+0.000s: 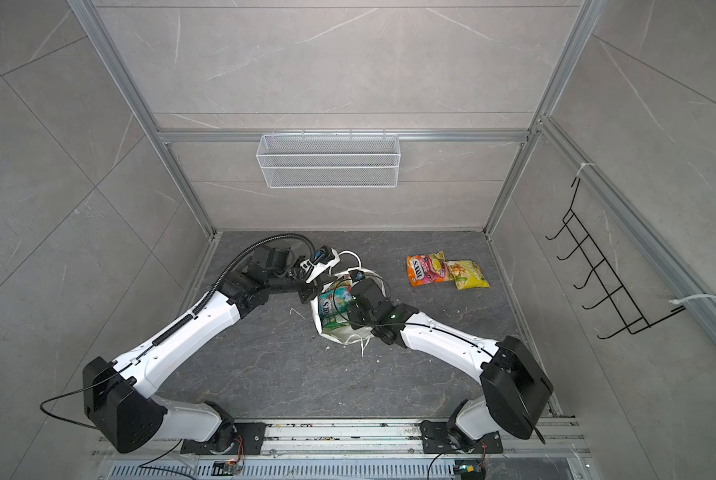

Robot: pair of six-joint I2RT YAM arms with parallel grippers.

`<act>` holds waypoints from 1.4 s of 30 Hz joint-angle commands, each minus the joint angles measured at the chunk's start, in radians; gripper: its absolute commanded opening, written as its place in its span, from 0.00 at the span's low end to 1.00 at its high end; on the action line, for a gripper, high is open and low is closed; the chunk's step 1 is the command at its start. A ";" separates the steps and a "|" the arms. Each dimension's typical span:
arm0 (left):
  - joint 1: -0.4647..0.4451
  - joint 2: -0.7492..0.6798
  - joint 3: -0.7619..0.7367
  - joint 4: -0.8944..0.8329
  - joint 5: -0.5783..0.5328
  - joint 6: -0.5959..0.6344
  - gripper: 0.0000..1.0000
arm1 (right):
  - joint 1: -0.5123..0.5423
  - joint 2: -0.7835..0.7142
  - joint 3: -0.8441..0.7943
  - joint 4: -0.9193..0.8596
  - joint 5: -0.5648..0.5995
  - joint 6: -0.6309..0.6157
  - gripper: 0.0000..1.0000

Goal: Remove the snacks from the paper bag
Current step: 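Lower the right gripper into the bag and pinch the teal mint candy bag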

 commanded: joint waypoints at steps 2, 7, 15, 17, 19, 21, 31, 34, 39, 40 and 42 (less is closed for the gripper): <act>-0.016 -0.035 0.009 0.054 0.069 0.017 0.00 | 0.004 0.032 -0.021 0.069 0.099 0.041 0.39; -0.020 -0.026 0.016 0.054 0.067 0.017 0.00 | 0.003 0.063 -0.007 0.154 0.170 0.034 0.55; -0.028 -0.029 0.015 0.060 0.058 0.016 0.00 | 0.004 0.170 0.049 0.242 0.213 0.086 0.69; -0.030 -0.029 0.013 0.060 0.058 0.015 0.00 | 0.003 0.186 0.053 0.261 0.240 0.107 0.76; -0.032 -0.031 0.013 0.059 0.059 0.014 0.00 | 0.004 0.205 0.048 0.296 0.266 0.133 0.87; -0.034 -0.032 0.011 0.060 0.057 0.015 0.00 | 0.004 0.239 0.068 0.297 0.273 0.138 0.87; -0.035 -0.042 -0.001 0.061 0.043 0.013 0.00 | 0.002 0.377 0.121 0.310 0.280 0.175 0.39; -0.035 -0.042 -0.005 0.065 0.032 0.013 0.00 | 0.002 0.349 0.122 0.306 0.259 0.156 0.28; -0.036 -0.039 -0.016 0.089 0.008 0.013 0.00 | 0.001 0.243 0.089 0.294 0.224 0.125 0.12; -0.035 -0.042 -0.024 0.105 0.003 0.014 0.00 | 0.001 0.220 0.087 0.280 0.213 0.122 0.11; -0.035 -0.051 -0.040 0.133 -0.010 0.010 0.00 | 0.002 0.174 0.079 0.255 0.186 0.114 0.06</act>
